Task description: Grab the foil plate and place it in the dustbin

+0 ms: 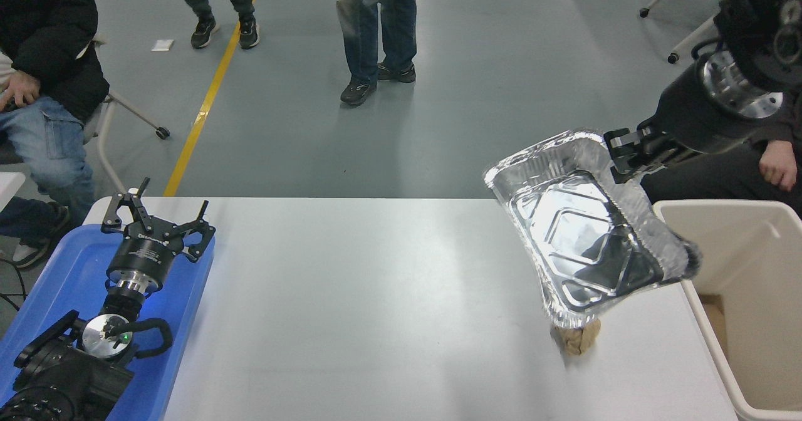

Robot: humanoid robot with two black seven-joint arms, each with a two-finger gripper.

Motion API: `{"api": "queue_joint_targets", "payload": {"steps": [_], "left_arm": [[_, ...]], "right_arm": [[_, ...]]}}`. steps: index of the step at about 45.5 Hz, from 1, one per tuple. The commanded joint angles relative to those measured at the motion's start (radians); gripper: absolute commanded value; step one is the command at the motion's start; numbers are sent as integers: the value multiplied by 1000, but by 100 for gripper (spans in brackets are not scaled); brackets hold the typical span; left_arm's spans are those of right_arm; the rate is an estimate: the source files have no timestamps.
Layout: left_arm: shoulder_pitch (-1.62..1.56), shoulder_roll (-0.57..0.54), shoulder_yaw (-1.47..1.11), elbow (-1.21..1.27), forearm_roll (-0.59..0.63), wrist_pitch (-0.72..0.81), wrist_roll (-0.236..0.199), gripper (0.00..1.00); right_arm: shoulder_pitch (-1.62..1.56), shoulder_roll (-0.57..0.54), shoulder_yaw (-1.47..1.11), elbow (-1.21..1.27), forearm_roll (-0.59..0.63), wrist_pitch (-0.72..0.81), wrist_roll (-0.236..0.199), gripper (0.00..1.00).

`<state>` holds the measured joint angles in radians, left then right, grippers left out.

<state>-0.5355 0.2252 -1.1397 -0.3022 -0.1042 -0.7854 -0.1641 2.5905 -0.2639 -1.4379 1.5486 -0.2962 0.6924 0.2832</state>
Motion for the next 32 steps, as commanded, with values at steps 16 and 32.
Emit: {"api": "queue_joint_targets", "payload": {"steps": [16, 32], "left_arm": [[0, -1, -2, 0, 0, 0, -2, 99], [0, -1, -2, 0, -2, 0, -2, 99]], "right_arm": [[-225, -204, -216, -244, -268, -204, -4, 0], [-910, -482, -116, -810, -252, -545, -10, 0]]}}
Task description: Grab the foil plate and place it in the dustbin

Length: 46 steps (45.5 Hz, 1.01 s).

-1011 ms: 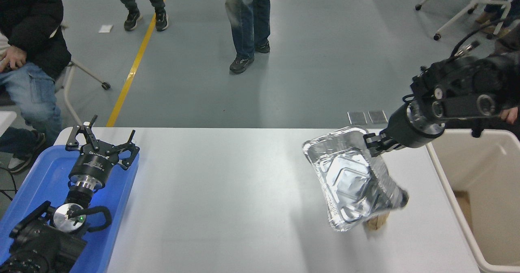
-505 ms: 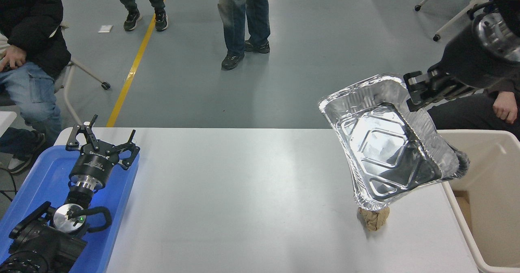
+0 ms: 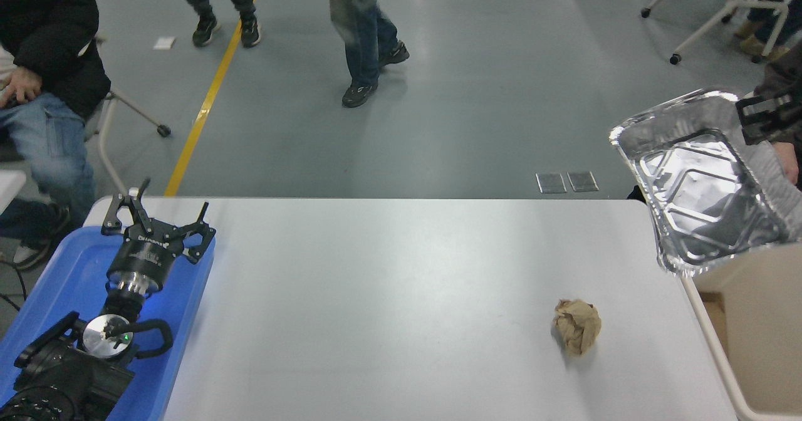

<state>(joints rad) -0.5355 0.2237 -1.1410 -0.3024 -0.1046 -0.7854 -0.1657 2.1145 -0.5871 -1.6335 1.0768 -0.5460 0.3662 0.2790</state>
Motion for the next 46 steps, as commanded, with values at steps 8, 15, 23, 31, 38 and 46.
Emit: {"api": "queue_joint_targets", "payload": {"steps": [8, 15, 23, 31, 38, 46], "left_arm": [[0, 0, 0, 0, 0, 0, 0, 99], [0, 0, 0, 0, -1, 0, 0, 99], [-1, -1, 0, 0, -1, 0, 0, 99], [-1, -1, 0, 0, -1, 0, 0, 99], [-3, -1, 0, 0, -1, 0, 0, 99], [-3, -1, 0, 0, -1, 0, 0, 99]], "right_arm": [[-786, -172, 317, -488, 84, -329, -43, 0], [-1054, -154, 516, -675, 100, -375, -73, 0], [-1304, -33, 690, -903, 104, -371, -89, 0], [-1360, 46, 687, -936, 92, -378, -138, 0], [-1363, 70, 673, -939, 71, -383, -152, 0], [-1355, 72, 659, -934, 61, -380, -159, 99]]}}
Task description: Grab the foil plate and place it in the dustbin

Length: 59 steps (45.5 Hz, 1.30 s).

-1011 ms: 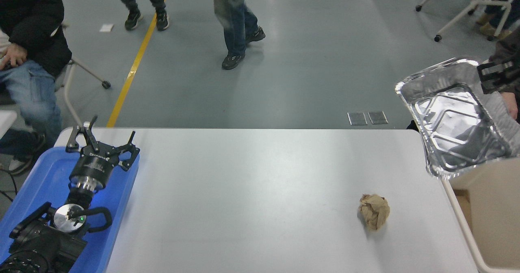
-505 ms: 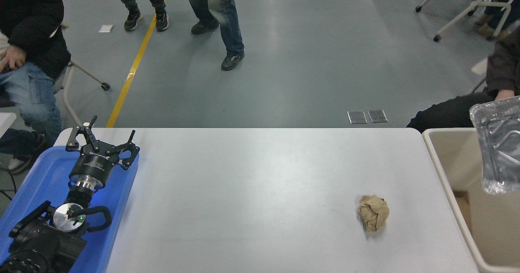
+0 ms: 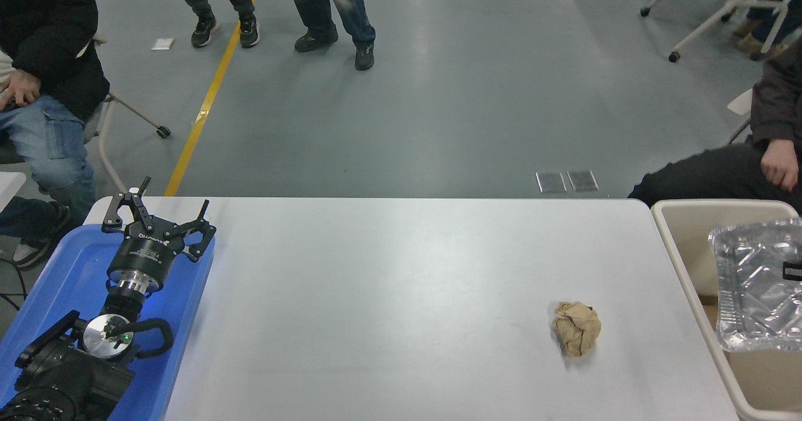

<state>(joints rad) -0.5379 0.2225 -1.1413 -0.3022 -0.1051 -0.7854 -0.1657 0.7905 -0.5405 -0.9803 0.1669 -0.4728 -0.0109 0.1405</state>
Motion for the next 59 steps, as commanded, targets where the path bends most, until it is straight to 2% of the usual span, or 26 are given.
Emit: {"api": "queue_joint_targets", "payload": {"steps": [1, 15, 19, 23, 29, 36, 43, 53, 59], "left_arm": [[-1, 0, 0, 0, 1, 0, 0, 99], [-2, -2, 0, 0, 1, 0, 0, 99], [-2, -2, 2, 0, 1, 0, 0, 99], [-2, 0, 3, 0, 1, 0, 2, 99], [-2, 0, 3, 0, 1, 0, 2, 99], [-2, 0, 3, 0, 1, 0, 2, 99], [-1, 0, 3, 0, 1, 0, 2, 99], [1, 0, 2, 0, 1, 0, 2, 99], [1, 0, 2, 0, -1, 0, 2, 99]], "right_arm": [[-30, 25, 6, -21, -10, -3, -21, 100], [19, 21, 8, 31, -3, 12, -21, 100], [84, 13, 2, 110, -12, 19, -21, 100], [240, -13, -53, 273, -39, 20, -21, 100], [588, -59, -182, 675, -49, 28, -21, 100], [918, -59, -273, 1037, -21, 192, -21, 100], [1131, 26, -288, 1243, 101, 348, -21, 100], [1300, 217, -282, 1301, 308, 603, -21, 100], [1431, 320, -281, 1356, 385, 654, -19, 100]]}}
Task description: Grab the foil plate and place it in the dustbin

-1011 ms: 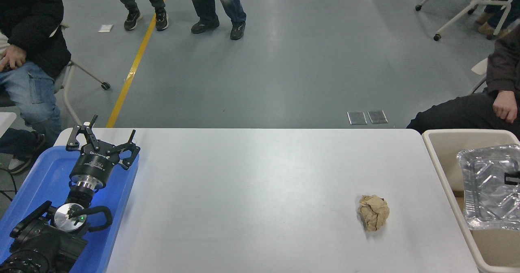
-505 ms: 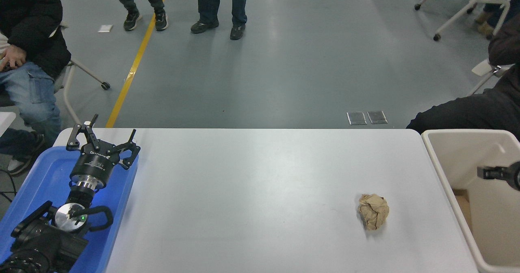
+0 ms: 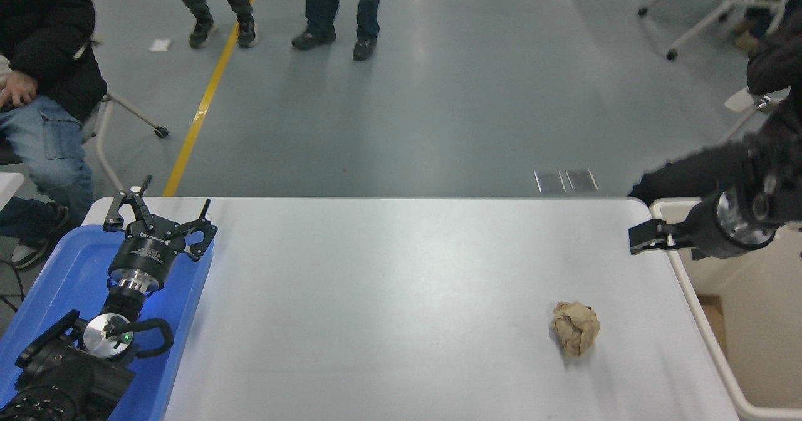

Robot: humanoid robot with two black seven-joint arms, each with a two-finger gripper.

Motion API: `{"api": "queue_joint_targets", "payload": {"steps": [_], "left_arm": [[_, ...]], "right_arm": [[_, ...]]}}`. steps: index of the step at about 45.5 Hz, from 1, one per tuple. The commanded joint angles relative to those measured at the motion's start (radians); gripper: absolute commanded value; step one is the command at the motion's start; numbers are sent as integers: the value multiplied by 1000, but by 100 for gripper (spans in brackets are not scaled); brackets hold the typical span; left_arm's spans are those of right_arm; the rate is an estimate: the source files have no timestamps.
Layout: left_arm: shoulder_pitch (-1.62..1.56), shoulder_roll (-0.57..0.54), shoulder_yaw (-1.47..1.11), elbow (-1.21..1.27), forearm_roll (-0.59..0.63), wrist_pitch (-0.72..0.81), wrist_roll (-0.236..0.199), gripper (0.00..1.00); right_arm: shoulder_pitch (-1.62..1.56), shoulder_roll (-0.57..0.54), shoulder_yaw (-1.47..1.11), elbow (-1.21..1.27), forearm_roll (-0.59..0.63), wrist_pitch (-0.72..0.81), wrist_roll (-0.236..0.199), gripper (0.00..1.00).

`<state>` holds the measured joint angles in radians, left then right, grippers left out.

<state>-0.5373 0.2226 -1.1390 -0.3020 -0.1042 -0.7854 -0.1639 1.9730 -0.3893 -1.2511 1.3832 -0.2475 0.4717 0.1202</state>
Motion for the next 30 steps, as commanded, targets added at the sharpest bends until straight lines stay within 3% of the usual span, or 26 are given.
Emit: {"api": "queue_joint_targets", "payload": {"steps": [1, 6, 30], "left_arm": [[0, 0, -1, 0, -2, 0, -2, 99], [0, 0, -1, 0, -2, 0, -2, 99], [0, -2, -2, 1, -2, 0, -2, 99]], "right_arm": [[266, 184, -8, 151, 165, 177, 1, 100], [352, 230, -10, 192, 185, 218, 1, 100], [489, 233, -42, 260, 200, 261, 3, 100]]}}
